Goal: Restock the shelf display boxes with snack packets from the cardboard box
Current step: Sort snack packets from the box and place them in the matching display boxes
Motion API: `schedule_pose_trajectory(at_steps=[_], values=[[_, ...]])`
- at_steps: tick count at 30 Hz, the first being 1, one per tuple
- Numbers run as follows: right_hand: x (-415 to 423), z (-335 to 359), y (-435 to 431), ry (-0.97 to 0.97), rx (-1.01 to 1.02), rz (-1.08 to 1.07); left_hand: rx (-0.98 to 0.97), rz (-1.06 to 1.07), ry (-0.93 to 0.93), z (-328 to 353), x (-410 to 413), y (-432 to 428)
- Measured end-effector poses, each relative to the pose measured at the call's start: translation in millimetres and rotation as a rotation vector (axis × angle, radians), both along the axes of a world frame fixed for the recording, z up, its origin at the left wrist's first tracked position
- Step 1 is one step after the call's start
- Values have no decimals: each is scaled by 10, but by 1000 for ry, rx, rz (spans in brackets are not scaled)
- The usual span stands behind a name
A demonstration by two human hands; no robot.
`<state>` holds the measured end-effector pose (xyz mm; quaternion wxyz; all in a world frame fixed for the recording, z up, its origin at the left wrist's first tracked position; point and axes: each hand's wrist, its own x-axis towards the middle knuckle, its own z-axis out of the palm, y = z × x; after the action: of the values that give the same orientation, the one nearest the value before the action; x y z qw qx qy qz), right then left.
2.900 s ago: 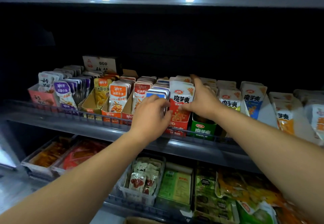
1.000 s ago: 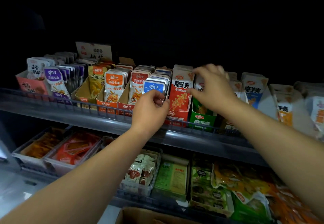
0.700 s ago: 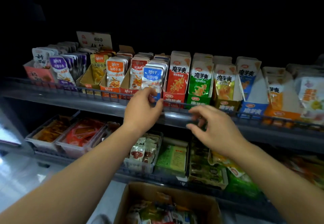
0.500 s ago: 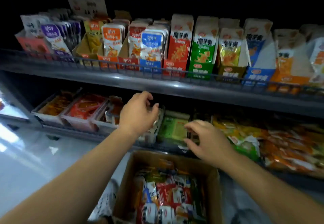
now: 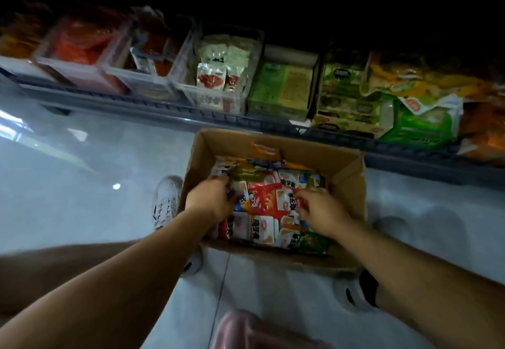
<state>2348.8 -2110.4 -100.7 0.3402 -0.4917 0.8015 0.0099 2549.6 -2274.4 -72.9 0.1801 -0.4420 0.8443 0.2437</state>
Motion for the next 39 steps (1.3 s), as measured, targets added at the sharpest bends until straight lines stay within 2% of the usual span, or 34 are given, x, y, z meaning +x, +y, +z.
schedule_pose_trajectory(at_steps=[4,10,15,17,19,22,26,32,35,37,39], values=[[-52,-234,-141,-50,55,-54,126,78,-48,-282,13,0],[-165,-570,-381,-111,70,-124,277,165,-11,-497,8,63],[-205,-665,-405,-78,108,-54,354,178,32,-505,-7,107],[-193,-636,-412,-197,-12,-165,379,212,67,-498,-32,100],[-173,-520,-447,-364,-180,-390,421,288,154,-469,-67,100],[-107,-320,-481,-534,-304,-645,614,502,354,-389,-157,160],[77,-196,-449,-789,-247,-829,812,597,490,-286,-274,240],[306,-117,-488,-1067,-136,-959,927,513,448,-261,-274,298],[264,-135,-483,-1244,-42,-942,908,569,453,-326,-240,281],[197,-193,-463,-1191,-25,-902,865,613,442,-347,-208,255],[124,-331,-438,-1009,-45,-948,846,663,448,-351,-178,232]])
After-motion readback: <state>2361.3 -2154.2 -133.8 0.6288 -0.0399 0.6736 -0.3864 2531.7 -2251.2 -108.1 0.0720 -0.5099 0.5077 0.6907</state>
